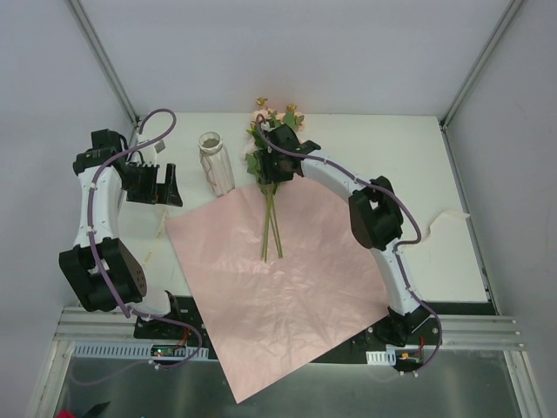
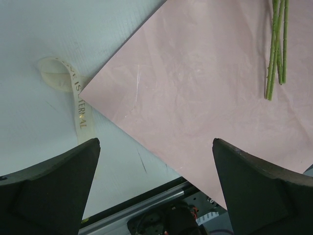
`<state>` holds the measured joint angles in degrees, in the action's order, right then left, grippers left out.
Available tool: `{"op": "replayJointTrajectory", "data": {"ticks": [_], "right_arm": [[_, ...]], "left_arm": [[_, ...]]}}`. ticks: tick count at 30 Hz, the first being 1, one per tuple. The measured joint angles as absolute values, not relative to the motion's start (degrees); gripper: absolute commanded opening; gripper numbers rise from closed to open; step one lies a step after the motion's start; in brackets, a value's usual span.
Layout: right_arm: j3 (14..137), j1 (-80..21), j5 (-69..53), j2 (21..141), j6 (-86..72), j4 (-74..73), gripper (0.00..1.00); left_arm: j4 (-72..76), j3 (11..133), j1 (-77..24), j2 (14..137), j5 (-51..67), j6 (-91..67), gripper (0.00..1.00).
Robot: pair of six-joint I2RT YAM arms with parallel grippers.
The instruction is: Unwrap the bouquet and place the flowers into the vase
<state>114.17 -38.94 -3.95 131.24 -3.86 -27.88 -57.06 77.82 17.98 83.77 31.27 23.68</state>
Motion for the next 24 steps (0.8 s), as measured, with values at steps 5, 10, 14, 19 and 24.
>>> {"op": "replayJointTrajectory", "data": {"ticks": [5, 10, 14, 19, 24], "right_arm": [[115.2, -37.6, -4.0, 133.4, -4.4, -27.7, 0.44], [116.8, -36.5, -4.4, 134.2, -5.3, -27.2, 0.36], [117.1, -36.2, -4.8, 134.3, -5.8, -26.0, 0.34], [117.1, -36.2, -5.6, 135.2, -6.7, -25.4, 0.28], [117.1, -35.9, -6.5, 136.2, -8.0, -25.0, 0.17]], "left_arm": [[-56.8, 77.8, 18.0, 82.1, 30.9, 24.7, 0.99], [-56.8, 77.8, 18.0, 81.3, 30.7, 25.1, 0.99], [-56.6, 77.3, 18.0, 81.3, 30.1, 25.3, 0.99], [-56.6, 76.6, 18.0, 81.3, 29.3, 26.1, 0.99], [-56.4, 76.0, 18.0, 80.5, 28.8, 26.6, 0.99]]}}
